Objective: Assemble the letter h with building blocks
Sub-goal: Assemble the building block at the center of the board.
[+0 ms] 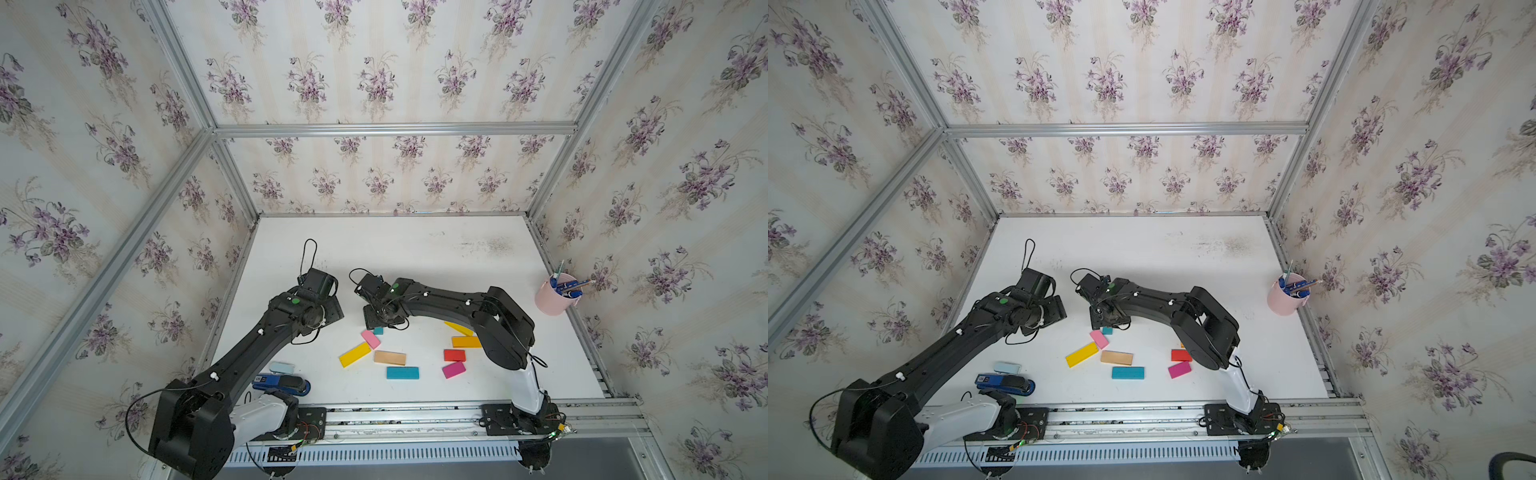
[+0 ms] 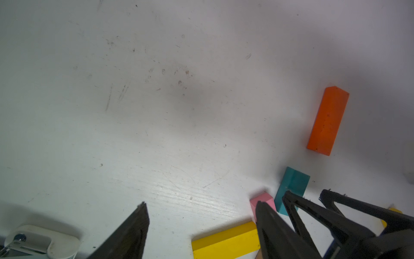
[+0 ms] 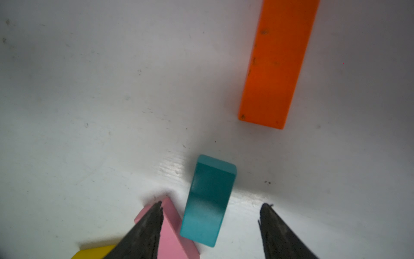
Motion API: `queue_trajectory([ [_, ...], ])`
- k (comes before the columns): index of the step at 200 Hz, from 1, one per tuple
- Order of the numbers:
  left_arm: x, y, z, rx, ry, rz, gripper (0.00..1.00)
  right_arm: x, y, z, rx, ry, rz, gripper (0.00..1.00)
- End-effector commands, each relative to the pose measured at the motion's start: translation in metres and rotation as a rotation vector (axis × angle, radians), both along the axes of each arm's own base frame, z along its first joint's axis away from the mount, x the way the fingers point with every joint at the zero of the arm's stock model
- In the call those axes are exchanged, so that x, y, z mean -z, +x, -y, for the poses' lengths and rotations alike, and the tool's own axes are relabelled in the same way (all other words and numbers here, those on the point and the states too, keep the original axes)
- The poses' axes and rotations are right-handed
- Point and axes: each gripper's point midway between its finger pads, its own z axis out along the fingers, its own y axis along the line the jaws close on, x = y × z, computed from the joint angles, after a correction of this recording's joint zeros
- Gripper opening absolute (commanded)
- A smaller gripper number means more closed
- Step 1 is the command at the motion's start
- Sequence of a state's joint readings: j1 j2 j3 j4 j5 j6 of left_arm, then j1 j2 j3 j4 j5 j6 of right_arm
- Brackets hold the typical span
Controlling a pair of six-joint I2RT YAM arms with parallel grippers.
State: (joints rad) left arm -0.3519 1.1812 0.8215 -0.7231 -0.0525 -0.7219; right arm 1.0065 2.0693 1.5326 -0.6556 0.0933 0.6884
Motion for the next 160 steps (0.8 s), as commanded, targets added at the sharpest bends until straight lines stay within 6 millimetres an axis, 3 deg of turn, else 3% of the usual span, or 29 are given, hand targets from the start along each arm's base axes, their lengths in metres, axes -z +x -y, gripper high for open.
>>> queue_trajectory([
  [1, 0.000, 0.001, 0.001, -0.003, -0.004, 0.002, 0.77, 0.013, -0.005, 0.014, 0.011, -0.055, -0.019, 0.68],
  [37, 0.004, 0.003, 0.002, 0.001, -0.006, -0.007, 0.77, 0.022, -0.008, 0.036, 0.031, -0.115, -0.010, 0.68],
  [99, 0.007, 0.003, 0.004, 0.005, -0.009, -0.009, 0.76, 0.015, 0.006, 0.090, 0.121, -0.153, 0.008, 0.68],
  [137, 0.006, 0.003, 0.004, 0.002, -0.014, -0.008, 0.76, -0.008, 0.008, 0.074, 0.121, -0.042, 0.029, 0.73],
  [160, 0.006, 0.003, 0.003, 0.004, -0.009, -0.005, 0.76, -0.017, 0.014, 0.080, 0.278, -0.022, 0.048, 0.83],
])
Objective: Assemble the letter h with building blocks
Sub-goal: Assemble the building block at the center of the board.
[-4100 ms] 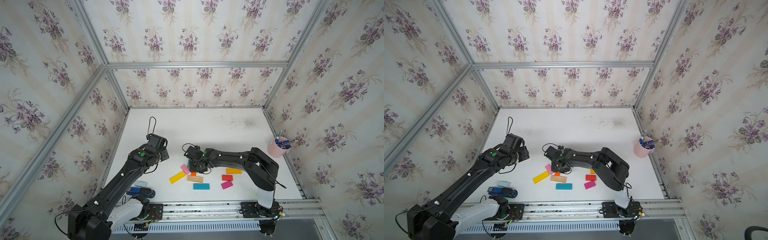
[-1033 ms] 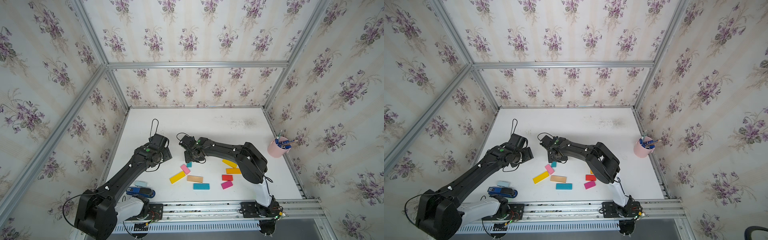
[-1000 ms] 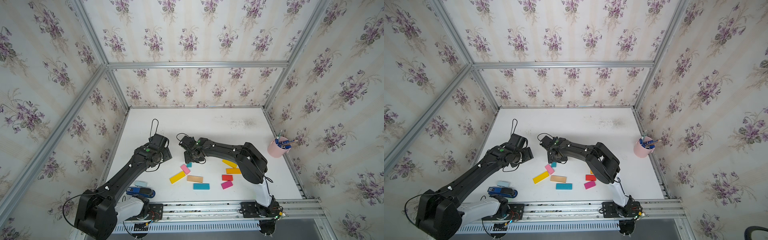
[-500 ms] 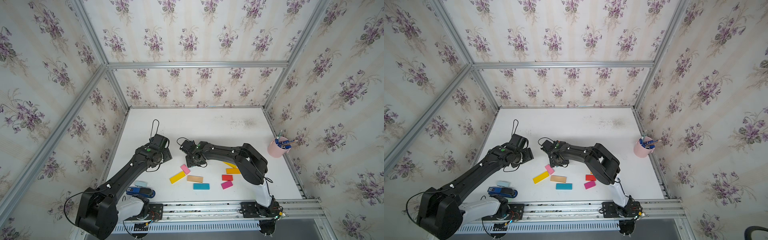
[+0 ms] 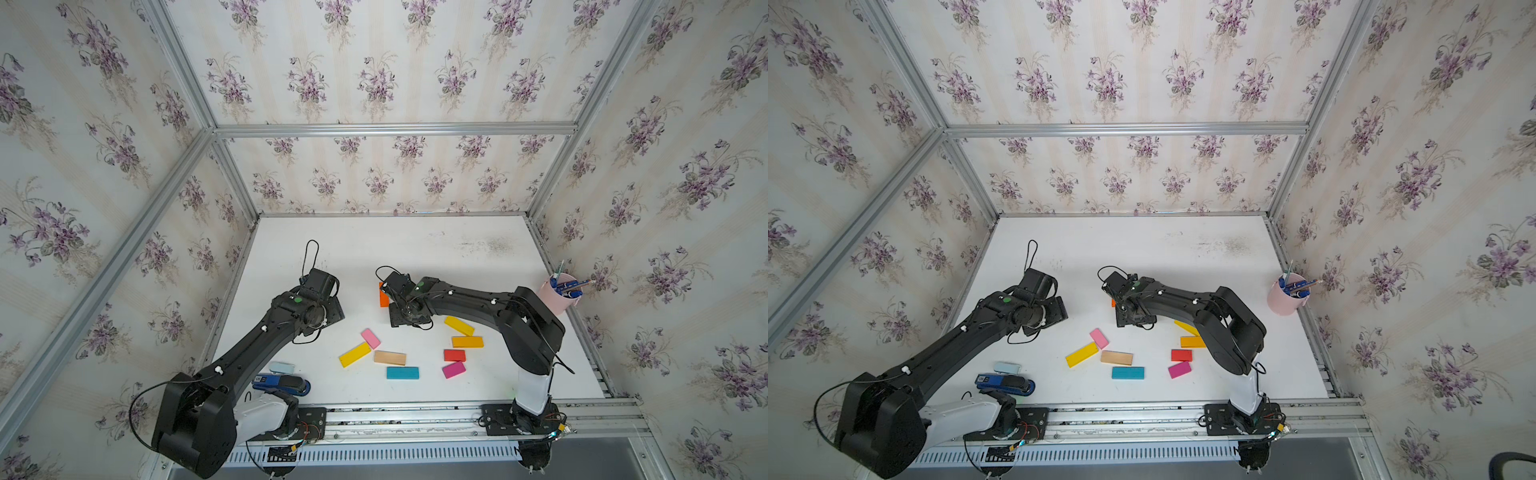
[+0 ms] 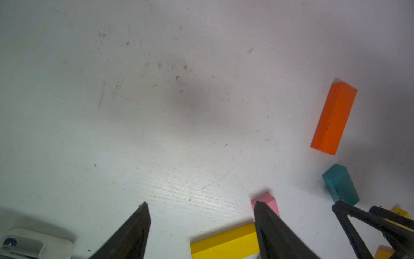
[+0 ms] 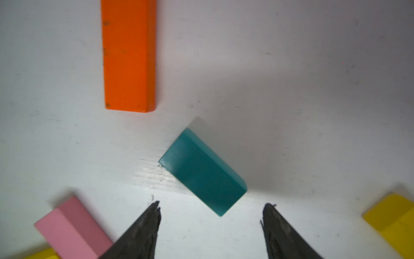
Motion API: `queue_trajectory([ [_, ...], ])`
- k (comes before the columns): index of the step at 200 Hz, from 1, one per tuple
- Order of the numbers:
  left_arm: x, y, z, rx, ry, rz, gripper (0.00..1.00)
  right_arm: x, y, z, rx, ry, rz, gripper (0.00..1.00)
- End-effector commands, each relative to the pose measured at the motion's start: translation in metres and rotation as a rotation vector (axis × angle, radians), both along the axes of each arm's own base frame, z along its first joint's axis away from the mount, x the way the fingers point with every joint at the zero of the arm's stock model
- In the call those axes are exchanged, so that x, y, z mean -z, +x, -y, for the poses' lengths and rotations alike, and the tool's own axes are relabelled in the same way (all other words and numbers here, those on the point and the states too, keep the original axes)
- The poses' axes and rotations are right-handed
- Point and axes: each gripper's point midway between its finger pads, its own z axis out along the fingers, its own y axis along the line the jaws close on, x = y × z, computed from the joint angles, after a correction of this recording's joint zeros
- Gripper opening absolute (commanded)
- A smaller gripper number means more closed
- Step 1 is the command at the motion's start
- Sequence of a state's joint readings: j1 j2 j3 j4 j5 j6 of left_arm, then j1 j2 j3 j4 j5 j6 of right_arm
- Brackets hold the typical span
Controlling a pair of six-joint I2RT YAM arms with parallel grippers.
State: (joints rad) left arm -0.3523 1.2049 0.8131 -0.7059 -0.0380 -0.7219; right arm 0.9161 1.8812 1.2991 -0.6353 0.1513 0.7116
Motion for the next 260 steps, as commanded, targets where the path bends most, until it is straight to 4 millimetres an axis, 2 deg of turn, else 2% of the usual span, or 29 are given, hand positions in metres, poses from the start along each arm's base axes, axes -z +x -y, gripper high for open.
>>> queue_trajectory([
  [1, -0.001, 0.003, 0.000, -0.002, -0.002, 0.014, 0.76, -0.009, 0.007, 0.006, 0.154, 0.023, 0.025, 0.83],
  [18, 0.000, 0.003, 0.000, 0.000, 0.000, 0.008, 0.76, -0.009, 0.008, 0.005, 0.289, 0.061, 0.003, 0.85],
  [39, 0.000, 0.004, 0.001, 0.005, -0.002, 0.006, 0.76, -0.005, 0.013, -0.003, 0.372, 0.100, -0.008, 0.86],
  [87, -0.003, 0.003, -0.001, 0.019, 0.000, 0.013, 0.76, 0.008, 0.023, 0.007, 0.454, 0.113, -0.041, 0.83],
  [146, -0.002, 0.004, 0.003, 0.024, -0.021, 0.008, 0.76, 0.020, 0.028, -0.004, 0.436, 0.114, -0.079, 0.82],
  [179, -0.001, 0.003, 0.003, 0.027, -0.020, 0.004, 0.76, 0.033, 0.023, 0.002, 0.437, 0.080, -0.104, 0.73],
  [203, -0.001, 0.004, 0.004, 0.029, -0.021, 0.004, 0.76, 0.040, 0.019, 0.008, 0.430, 0.050, -0.114, 0.70],
  [213, -0.002, 0.005, 0.004, 0.030, -0.021, 0.004, 0.76, 0.040, 0.018, 0.011, 0.425, 0.035, -0.112, 0.65],
  [260, -0.004, 0.007, 0.004, 0.030, -0.020, 0.008, 0.75, 0.040, 0.013, 0.025, 0.323, -0.068, -0.094, 0.60],
])
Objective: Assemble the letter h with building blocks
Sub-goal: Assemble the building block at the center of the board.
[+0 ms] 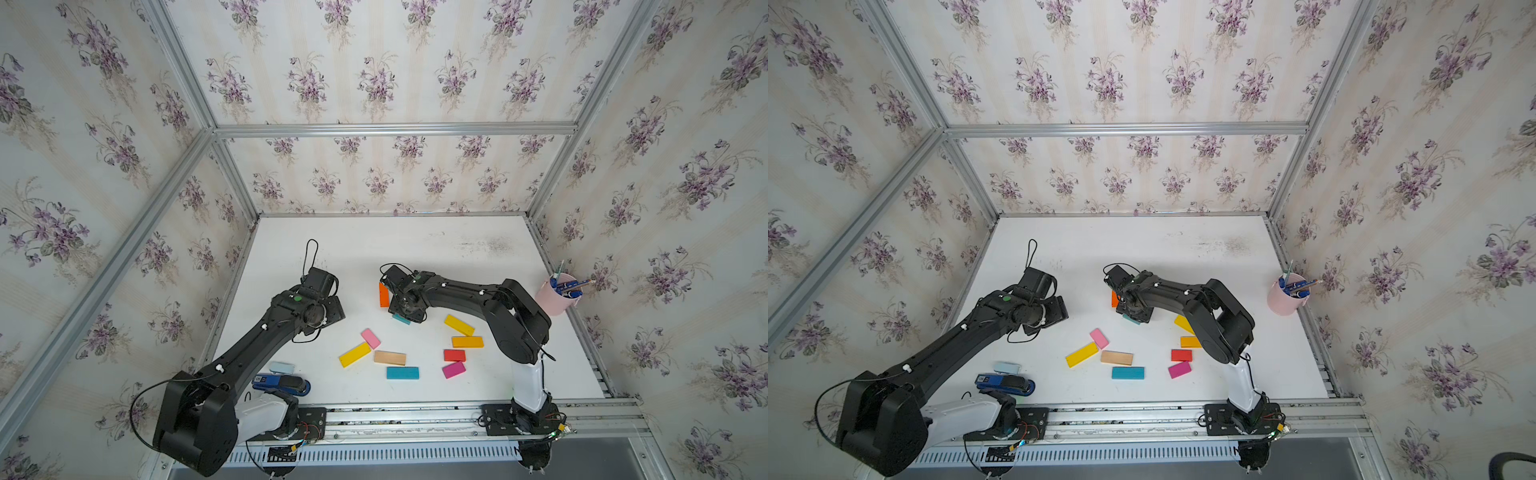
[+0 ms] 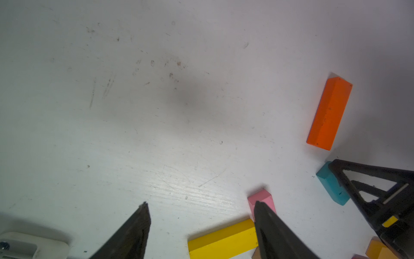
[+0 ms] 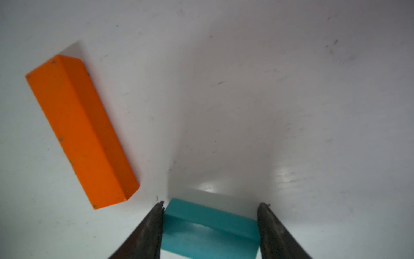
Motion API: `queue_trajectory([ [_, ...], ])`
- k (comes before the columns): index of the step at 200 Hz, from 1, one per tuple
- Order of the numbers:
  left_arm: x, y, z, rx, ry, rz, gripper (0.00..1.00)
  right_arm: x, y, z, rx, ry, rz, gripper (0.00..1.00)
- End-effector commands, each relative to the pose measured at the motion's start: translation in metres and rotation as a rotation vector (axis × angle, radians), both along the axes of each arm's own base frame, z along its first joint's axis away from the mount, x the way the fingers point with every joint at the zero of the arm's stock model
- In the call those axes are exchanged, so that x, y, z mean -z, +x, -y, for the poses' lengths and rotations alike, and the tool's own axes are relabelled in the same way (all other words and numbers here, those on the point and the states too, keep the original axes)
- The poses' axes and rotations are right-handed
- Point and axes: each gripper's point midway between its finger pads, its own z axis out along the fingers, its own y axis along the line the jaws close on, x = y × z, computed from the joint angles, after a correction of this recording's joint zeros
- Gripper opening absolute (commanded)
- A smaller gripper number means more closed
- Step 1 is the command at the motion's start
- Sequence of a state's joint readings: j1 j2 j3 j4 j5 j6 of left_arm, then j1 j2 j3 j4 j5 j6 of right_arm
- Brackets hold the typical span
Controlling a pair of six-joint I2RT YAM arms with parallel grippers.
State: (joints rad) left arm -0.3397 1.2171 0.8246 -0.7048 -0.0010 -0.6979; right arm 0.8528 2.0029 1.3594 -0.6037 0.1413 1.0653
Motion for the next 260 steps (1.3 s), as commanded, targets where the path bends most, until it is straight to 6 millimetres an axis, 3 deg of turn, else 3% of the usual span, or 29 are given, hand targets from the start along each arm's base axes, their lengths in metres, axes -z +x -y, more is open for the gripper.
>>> queue_trajectory([
  [1, -0.004, 0.005, 0.000, 0.006, 0.002, 0.019, 0.75, 0.012, -0.015, 0.022, -0.087, -0.135, -0.058, 0.60],
  [34, -0.003, 0.006, 0.002, 0.006, -0.003, 0.014, 0.75, 0.013, -0.021, 0.025, -0.213, -0.242, -0.068, 0.62],
  [53, -0.002, 0.005, 0.002, 0.005, -0.002, 0.012, 0.75, 0.007, -0.021, 0.029, -0.229, -0.281, -0.044, 0.70],
  [85, -0.003, 0.004, 0.001, 0.005, -0.002, 0.010, 0.75, -0.006, -0.017, 0.015, -0.246, -0.200, -0.006, 0.77],
  [135, -0.003, 0.002, 0.000, 0.006, 0.002, 0.009, 0.75, -0.001, -0.025, 0.005, -0.259, -0.130, -0.038, 0.77],
  [162, -0.002, 0.001, 0.000, 0.005, 0.001, 0.006, 0.75, -0.002, -0.030, 0.006, -0.264, -0.099, -0.037, 0.71],
  [198, -0.002, 0.003, 0.000, 0.003, 0.001, 0.010, 0.75, -0.007, -0.031, -0.015, -0.315, -0.047, -0.019, 0.53],
  [260, -0.003, 0.002, -0.003, -0.001, 0.010, 0.014, 0.75, -0.004, -0.011, -0.039, -0.314, -0.076, -0.010, 0.51],
])
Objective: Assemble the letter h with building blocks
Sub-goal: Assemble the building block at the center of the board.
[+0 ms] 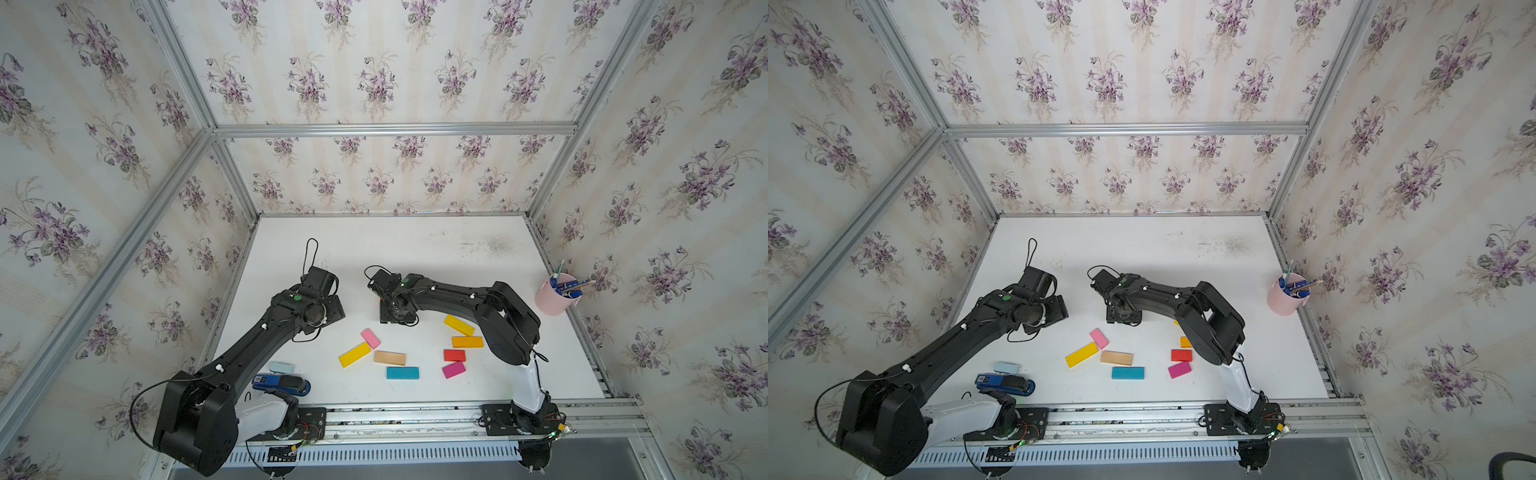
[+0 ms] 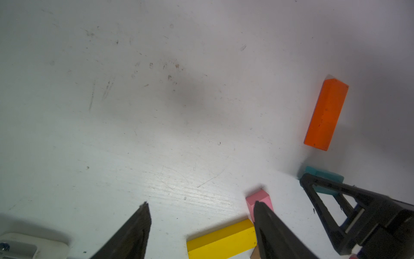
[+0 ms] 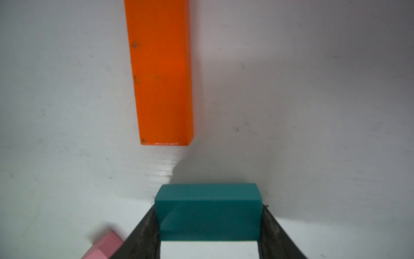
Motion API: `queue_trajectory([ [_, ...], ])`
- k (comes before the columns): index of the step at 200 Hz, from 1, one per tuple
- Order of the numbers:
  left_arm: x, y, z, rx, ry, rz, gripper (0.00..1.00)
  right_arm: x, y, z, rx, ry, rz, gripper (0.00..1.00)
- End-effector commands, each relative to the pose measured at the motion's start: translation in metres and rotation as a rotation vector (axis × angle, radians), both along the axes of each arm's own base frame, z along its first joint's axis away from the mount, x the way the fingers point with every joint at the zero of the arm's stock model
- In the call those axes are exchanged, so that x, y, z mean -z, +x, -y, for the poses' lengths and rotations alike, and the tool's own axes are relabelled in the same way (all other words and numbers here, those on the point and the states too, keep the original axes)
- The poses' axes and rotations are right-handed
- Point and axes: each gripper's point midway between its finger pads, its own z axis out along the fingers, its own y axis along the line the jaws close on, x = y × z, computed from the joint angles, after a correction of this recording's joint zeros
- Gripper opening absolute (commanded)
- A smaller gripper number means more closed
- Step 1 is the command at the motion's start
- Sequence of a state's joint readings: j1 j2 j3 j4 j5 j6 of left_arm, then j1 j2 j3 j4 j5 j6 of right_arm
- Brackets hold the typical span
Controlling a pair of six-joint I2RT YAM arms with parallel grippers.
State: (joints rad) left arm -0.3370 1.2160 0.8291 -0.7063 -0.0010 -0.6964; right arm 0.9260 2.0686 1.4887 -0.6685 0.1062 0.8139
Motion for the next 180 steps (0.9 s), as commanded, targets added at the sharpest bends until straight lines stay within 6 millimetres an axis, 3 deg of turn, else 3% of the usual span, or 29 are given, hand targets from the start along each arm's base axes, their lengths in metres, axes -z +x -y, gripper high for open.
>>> queue_trajectory([
  [1, -0.002, 0.001, -0.003, -0.001, 0.011, 0.010, 0.75, 0.003, 0.003, 0.002, 0.010, -0.037, -0.002, 0.51],
  [180, 0.001, 0.001, -0.004, 0.005, 0.006, 0.006, 0.75, 0.024, 0.008, 0.000, 0.009, -0.107, -0.038, 0.52],
])
